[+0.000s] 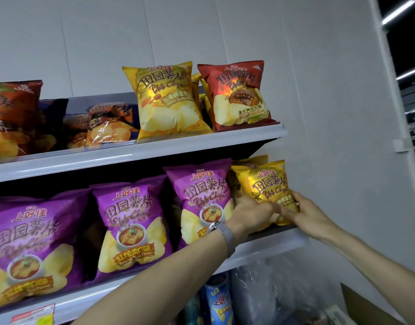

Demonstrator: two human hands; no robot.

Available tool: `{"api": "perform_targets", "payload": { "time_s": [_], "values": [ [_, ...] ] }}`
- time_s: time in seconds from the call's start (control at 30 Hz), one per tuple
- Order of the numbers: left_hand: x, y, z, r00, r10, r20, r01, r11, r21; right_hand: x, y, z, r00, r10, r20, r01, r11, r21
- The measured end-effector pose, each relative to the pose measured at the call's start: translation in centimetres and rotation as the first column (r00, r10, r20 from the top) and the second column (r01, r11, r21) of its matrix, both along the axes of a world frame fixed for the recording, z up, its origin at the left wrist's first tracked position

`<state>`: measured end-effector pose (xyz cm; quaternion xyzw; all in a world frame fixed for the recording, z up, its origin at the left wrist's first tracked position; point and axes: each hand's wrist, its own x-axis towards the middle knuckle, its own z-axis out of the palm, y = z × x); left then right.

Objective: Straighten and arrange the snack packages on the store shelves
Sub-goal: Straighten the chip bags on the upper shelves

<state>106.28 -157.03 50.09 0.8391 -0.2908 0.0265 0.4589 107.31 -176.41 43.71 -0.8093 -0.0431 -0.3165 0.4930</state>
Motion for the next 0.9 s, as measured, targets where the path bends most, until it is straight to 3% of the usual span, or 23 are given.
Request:
{"api": "perform_targets", "payload": {
  "time_s": [0.23, 0.37, 0.7, 0.9],
  "values": [
    [0.4, 0.6, -1.6, 0.999, 0.036, -0.012, -0.035, 0.995, 0.088, 0.8, -0.9, -1.0, 0.997, 0.069, -0.025, -0.068, 0.997, 0.041],
    [-0.1, 0.7, -1.4, 1.0, 0.012, 0.002, -0.012, 0.992, 0.127, -1.4, 0.5, -0.3, 0.995, 0.071, -0.071, -0.073, 0.997, -0.027],
    [-0.1, 2.6, 0.6, 1.0, -0.004, 0.031, 0.002, 0.999, 0.05, -3.6, 1.3, 0.4, 0.99, -0.07, -0.123, 0.043, 0.978, -0.205],
    [-1.4, 3.2, -0.6, 0.999, -0.043, -0.011, 0.044, 0.994, 0.105, -3.2, 1.3, 0.4, 0.985, -0.118, -0.13, 0.086, 0.97, -0.229]
  ]
}}
